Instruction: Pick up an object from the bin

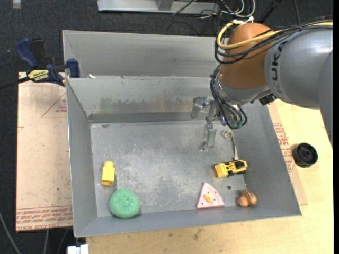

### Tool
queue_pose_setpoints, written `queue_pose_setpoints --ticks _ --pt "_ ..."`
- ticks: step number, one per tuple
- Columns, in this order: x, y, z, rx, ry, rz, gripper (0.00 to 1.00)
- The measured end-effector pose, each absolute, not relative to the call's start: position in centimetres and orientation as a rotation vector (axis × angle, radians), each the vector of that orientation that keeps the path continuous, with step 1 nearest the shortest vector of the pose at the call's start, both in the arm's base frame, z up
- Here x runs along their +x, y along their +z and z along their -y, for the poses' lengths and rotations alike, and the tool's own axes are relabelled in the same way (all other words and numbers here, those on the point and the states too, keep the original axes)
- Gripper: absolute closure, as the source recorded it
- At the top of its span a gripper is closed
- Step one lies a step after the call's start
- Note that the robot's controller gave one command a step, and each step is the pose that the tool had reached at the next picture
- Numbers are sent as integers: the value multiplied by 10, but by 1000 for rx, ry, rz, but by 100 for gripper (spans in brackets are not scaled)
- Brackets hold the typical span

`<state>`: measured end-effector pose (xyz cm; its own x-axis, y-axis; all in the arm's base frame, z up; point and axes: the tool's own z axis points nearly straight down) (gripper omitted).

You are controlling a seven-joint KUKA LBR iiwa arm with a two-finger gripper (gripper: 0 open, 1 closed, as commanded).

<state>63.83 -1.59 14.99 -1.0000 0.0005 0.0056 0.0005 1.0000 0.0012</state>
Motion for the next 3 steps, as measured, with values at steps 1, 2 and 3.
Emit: queue_pose_setpoints --ticks 1,2,3 --pt "640 155 16 0 -1 3144 0" --pt "607 110 59 270 -3 3140 0" --pt "582 102 84 246 -3 3129 0"
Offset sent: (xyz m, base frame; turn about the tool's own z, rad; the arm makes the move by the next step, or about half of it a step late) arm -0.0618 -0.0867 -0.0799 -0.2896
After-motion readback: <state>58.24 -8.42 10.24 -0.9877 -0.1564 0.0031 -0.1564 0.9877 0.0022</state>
